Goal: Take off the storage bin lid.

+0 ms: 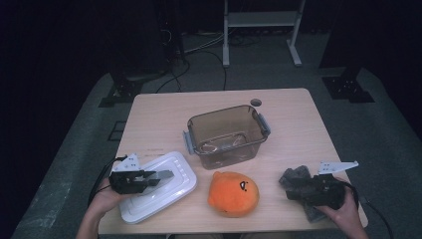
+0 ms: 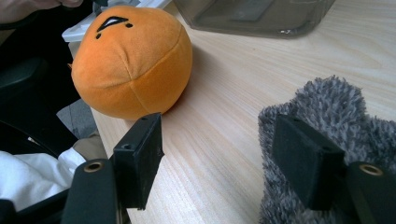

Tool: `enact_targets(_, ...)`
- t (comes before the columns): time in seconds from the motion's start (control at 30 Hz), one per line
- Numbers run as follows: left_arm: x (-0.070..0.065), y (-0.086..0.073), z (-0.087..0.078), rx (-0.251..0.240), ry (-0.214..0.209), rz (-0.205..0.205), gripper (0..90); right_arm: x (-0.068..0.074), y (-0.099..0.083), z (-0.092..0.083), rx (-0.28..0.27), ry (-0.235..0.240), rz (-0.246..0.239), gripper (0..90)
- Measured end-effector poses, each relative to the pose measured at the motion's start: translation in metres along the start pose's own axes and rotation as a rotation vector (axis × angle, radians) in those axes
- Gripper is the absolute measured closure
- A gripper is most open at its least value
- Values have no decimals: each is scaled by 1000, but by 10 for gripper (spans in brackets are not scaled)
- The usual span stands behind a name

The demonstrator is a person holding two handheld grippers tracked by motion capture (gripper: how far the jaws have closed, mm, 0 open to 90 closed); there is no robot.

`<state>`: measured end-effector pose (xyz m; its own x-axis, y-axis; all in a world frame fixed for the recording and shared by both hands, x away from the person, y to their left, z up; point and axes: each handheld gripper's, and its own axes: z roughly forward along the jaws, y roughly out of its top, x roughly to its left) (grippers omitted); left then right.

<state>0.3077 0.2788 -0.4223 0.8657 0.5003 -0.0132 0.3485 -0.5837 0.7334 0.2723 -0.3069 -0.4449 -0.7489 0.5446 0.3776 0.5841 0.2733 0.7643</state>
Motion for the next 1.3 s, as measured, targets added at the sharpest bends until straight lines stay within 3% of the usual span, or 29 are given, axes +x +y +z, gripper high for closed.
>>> enact_targets(0.77,4,-11,14,56,-3,-12,661,0,0,0,0,1,-1,327)
enact_targets(1.07,4,-9,7,18,2,-24,624,1,0,0,3,2,-3,327)
enact_targets(1.3,-1,3,-6,-31,18,-5,555,0,0,0,2,2,-4,327)
